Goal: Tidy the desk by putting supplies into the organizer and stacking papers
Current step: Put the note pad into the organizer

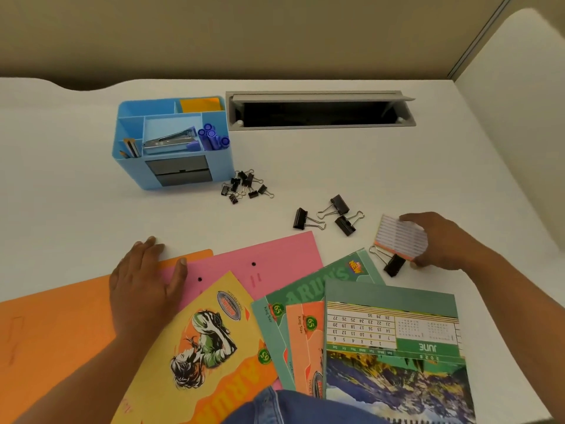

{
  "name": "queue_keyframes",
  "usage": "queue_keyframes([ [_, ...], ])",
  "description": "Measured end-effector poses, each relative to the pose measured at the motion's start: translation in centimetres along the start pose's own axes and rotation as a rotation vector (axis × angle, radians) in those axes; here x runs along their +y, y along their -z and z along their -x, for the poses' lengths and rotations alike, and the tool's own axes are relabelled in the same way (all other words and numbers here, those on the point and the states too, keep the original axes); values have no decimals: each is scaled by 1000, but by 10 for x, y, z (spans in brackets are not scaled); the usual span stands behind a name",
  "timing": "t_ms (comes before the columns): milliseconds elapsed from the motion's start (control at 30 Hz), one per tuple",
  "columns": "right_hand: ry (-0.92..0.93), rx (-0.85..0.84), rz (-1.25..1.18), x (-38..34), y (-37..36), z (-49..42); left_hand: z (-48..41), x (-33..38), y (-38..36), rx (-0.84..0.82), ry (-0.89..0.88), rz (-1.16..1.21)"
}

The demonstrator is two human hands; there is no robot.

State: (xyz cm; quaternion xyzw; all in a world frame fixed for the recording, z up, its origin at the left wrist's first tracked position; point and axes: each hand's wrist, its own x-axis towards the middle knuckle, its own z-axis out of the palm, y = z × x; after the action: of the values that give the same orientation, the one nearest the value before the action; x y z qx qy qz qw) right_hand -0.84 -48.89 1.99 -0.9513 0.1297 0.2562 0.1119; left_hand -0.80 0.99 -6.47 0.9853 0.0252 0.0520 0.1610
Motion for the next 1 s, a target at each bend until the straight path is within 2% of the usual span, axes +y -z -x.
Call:
queue_keyframes([
  [100, -44, 34, 26, 11, -7, 2, 0, -1, -1, 3, 2, 8],
  [300, -45, 151, -140, 7, -19, -2, 0, -1, 0, 4, 1, 4],
  [467, -50, 220, -149, -14, -27, -11, -1, -2, 0, 5, 5, 12],
  [733, -142, 440, -121, -37, -30, -17, 0, -3, 0, -10, 10, 9],
  [1000, -177, 351, -625, -43, -24, -27, -1, -4, 0, -15, 11, 8],
])
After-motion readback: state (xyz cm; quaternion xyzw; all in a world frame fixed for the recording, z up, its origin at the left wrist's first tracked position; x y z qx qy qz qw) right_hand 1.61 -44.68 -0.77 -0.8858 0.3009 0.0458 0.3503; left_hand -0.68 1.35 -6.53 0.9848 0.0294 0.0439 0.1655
